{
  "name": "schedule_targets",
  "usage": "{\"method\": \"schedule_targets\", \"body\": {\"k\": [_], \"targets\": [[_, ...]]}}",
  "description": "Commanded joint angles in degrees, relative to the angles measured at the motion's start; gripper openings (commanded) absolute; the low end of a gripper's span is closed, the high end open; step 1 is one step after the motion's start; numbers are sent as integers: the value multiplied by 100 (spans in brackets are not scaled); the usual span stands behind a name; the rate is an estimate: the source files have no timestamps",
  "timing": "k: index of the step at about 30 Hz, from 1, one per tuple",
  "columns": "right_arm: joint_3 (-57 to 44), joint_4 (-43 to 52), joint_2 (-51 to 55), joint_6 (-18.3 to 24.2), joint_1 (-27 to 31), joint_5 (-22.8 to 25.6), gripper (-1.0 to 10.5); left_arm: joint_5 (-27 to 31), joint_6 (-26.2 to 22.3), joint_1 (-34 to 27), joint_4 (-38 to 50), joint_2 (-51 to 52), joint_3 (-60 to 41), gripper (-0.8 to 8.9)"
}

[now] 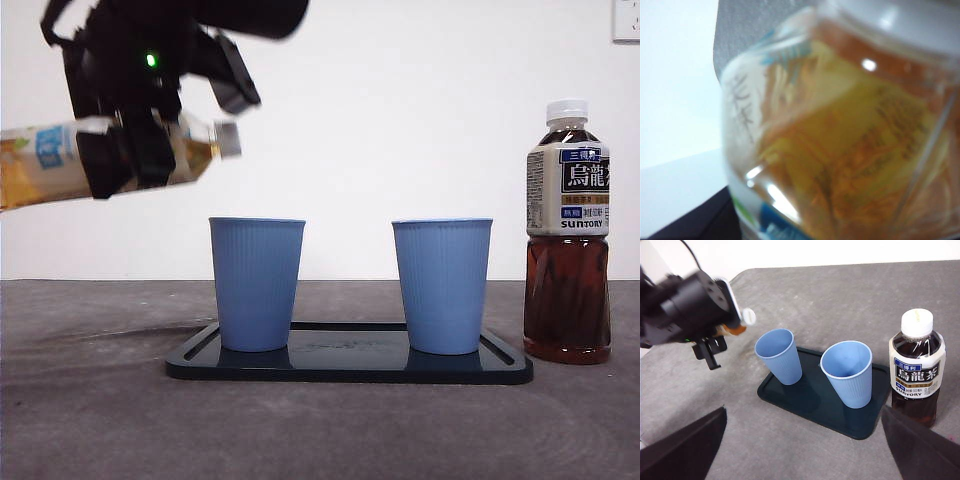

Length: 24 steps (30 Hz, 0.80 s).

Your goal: Pour the drink into the cup

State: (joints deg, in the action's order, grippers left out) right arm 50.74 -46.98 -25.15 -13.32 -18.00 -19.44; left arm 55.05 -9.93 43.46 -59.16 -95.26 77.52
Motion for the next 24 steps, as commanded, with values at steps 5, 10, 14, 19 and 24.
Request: {"method": "schedule_targets", "body": {"k": [5,10,14,19,24], "targets": [[103,22,-13,68,-31,-4,494,-1126,883,-125,129,844,192,221],[103,20,-13,68,-31,-4,494,-1976,1226,-415,474,1464,192,221],[103,2,-13,68,-31,-4,494,-2544,1471,-684,695,1864,184,221],[103,-175,-13,68,-31,-2,494,-3077,1687,-1010,1193,2264,20,221],[103,-372,-13,68,-31,-2,494,-3141,1749,-1178,2245,2817,-942,221]]}}
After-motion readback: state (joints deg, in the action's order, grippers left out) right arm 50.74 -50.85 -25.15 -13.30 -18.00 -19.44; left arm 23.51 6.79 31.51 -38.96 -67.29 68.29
